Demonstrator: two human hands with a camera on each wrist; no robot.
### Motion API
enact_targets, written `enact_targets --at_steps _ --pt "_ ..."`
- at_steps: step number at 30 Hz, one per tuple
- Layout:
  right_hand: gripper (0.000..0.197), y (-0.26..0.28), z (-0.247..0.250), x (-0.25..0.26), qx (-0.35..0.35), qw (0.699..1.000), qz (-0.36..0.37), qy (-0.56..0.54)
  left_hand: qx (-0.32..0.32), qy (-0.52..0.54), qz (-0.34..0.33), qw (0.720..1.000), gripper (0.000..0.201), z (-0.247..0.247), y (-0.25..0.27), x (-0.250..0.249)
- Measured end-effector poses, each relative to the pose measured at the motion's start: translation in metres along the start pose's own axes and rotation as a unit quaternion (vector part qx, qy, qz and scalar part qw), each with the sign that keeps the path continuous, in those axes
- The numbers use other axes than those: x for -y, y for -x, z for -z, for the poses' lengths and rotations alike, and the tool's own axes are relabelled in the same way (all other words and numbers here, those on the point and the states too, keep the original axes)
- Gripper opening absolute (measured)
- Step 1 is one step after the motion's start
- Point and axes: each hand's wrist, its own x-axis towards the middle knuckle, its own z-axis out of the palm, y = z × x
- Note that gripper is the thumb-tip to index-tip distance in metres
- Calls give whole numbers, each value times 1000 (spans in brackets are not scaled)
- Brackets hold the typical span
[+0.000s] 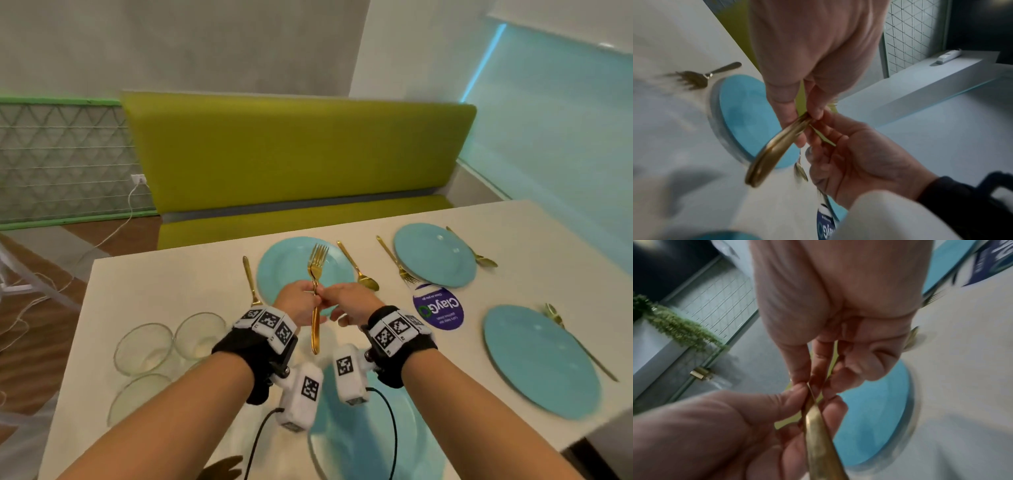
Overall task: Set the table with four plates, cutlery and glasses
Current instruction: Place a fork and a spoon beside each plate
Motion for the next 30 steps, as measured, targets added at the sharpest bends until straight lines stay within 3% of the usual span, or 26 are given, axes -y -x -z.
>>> enact_targets --at_steps 7,15,20,25,30 --pt "20 38 50 -41 -24 999 -6 -44 42 43 -8 998 26 -65 20 13" --pt "16 62 114 -101 -85 996 -23 -28 19 83 21 996 23 -138 33 31" --pt "23 71 156 -148 -128 987 -69 71 -16 87 48 995 21 -161 37 35" --pt "17 78 191 -187 -150 963 -127 186 -48 86 64 993 20 -176 38 37" --pt "40 82 208 -206 -152 921 -153 324 -74 78 72 992 21 -188 36 40"
